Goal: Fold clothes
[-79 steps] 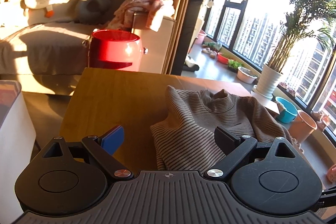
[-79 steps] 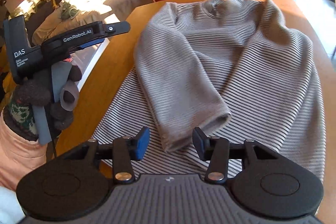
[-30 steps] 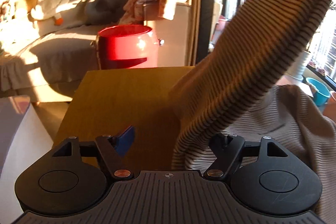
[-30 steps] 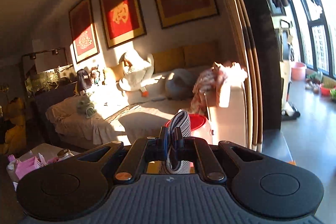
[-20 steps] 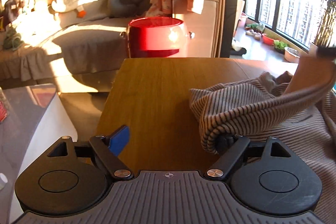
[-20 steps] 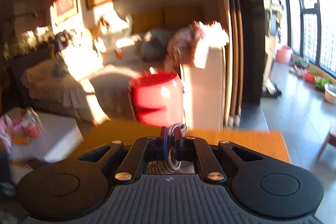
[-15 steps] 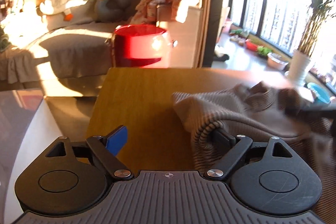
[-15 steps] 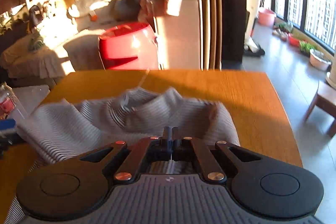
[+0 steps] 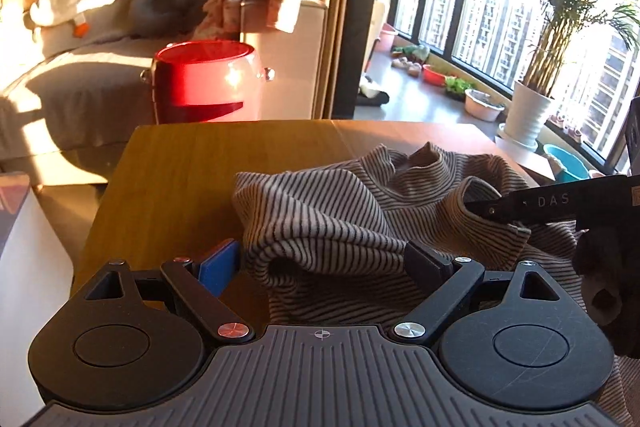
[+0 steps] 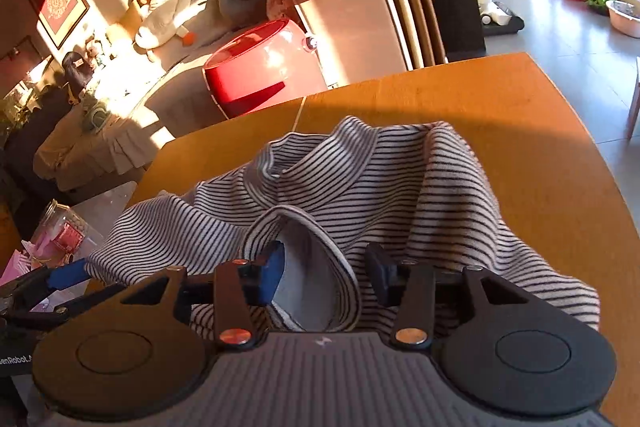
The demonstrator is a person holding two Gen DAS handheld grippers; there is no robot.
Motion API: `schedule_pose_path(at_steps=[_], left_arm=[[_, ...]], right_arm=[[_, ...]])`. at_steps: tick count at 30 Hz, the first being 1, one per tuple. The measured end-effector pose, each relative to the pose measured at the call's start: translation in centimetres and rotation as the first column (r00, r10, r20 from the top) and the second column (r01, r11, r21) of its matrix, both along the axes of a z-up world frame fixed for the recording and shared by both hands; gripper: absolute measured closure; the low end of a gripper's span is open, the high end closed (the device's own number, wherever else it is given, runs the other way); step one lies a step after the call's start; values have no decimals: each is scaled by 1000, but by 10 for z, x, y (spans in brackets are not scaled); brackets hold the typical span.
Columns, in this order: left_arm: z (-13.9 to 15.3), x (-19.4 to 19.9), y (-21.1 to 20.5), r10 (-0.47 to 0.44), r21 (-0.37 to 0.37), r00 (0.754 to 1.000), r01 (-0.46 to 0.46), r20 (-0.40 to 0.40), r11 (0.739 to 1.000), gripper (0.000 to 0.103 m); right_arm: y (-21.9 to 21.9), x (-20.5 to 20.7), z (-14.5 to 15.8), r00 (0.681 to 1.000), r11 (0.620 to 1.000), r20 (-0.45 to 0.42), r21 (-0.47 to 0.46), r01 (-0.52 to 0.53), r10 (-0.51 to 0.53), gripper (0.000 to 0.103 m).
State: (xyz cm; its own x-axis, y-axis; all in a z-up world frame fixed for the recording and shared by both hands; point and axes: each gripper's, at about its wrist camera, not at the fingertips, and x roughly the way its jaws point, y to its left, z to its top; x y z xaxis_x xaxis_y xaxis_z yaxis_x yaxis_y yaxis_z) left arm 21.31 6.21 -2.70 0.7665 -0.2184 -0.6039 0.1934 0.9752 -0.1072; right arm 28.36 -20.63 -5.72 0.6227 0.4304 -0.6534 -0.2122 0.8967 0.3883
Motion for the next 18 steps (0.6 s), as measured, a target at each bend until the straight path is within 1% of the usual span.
schedule_pose_path(at_steps=[2,4,6,8,9,10,11,13,14,16,17,18], left_arm=[[-2,1,1,4,3,1000,-4,0,1000,9],[-6,4,4,15,1,1000,-15,-6,1000,9],[-12,8,6,29,1,999,-29,-15,1000,9],[-17,11,8,43,-6,999,-43,-26,999,9],[-19,11,8,50,-12,998,-50,-32,999,11],[-19,11,8,56,-27,998,-57,-31,998,12],[-19,10,8,62,-42,998,-63,-30,997,13],[-15,4,8,83,-77,996,-84,-17,994,15],[-14,-1,9,110,-96,994,-110,-6,989,15],[-14,-10,9,172,-149,985,-170,2,974,13],[-17,-14,6,174,-169,985,-171,3,971,12],[-21,-19,2,175,-189,985,-171,3,967,11]], right_arm=[[6,-1,4,1000,1000,17,-3,-11,11,58],[7,-5,11,999,999,44,-41,-6,8,58],[5,-19,23,996,992,90,-127,0,11,59],[5,-45,33,988,969,138,-246,-39,75,59],[6,-61,36,982,954,141,-289,-77,122,59],[6,-77,37,978,942,127,-313,-119,166,58],[7,-92,37,973,931,111,-331,-157,203,58],[9,-116,34,966,916,82,-347,-202,245,58],[12,-123,32,964,905,93,-377,-197,248,58],[15,-128,29,959,881,166,-455,-130,227,58],[15,-125,28,960,879,198,-469,-86,200,58],[15,-118,28,960,885,220,-463,-54,173,59]])
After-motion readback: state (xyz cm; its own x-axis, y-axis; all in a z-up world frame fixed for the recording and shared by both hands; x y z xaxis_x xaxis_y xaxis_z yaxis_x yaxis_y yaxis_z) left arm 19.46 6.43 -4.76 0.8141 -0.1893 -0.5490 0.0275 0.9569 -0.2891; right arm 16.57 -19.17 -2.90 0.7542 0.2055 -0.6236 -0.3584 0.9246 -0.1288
